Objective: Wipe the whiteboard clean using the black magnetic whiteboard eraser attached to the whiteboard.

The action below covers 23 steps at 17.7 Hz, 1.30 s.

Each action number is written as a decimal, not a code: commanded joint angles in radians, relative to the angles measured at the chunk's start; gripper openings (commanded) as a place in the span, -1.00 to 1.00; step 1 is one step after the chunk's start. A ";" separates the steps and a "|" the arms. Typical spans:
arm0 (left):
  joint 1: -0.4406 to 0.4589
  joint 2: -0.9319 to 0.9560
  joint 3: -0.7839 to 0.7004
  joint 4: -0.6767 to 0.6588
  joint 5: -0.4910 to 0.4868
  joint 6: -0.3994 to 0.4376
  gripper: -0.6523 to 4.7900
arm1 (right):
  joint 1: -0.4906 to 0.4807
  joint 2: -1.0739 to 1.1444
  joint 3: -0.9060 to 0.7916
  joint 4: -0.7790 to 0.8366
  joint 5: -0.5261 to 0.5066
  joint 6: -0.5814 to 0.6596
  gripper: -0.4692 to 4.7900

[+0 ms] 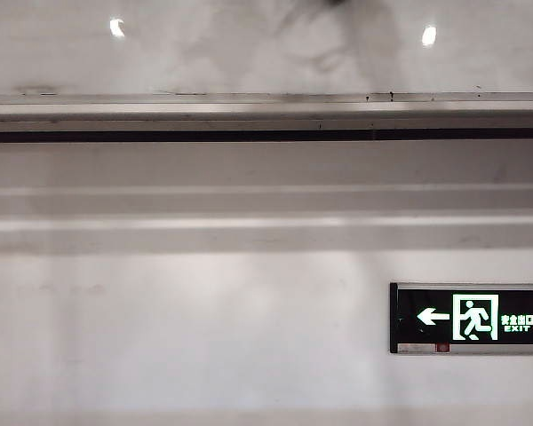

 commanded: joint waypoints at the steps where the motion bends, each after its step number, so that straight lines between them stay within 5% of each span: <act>1: 0.000 -0.003 0.003 0.013 0.007 -0.004 -0.78 | 0.027 0.038 -0.013 -0.062 -0.024 -0.002 -0.82; 3: 0.000 -0.003 0.003 0.013 0.007 -0.009 -0.78 | 0.027 0.037 -0.011 0.047 0.104 0.004 -0.82; 10: 0.000 -0.005 0.003 0.013 0.008 -0.013 -0.78 | 0.121 0.040 -0.012 0.499 0.037 -0.031 -0.82; 15: 0.000 -0.007 0.003 0.013 0.034 -0.026 -0.78 | 0.179 0.098 -0.013 0.610 0.105 -0.098 -0.82; 17: 0.000 -0.007 0.003 0.012 0.034 -0.026 -0.78 | 0.180 0.122 -0.013 0.664 0.205 -0.098 -0.80; 19: 0.000 -0.008 0.003 0.013 0.048 -0.026 -0.78 | 0.179 0.133 -0.013 0.681 0.231 -0.098 -0.53; 23: 0.000 -0.007 0.003 0.013 0.052 -0.026 -0.78 | 0.174 0.134 -0.013 0.681 0.229 -0.097 -0.48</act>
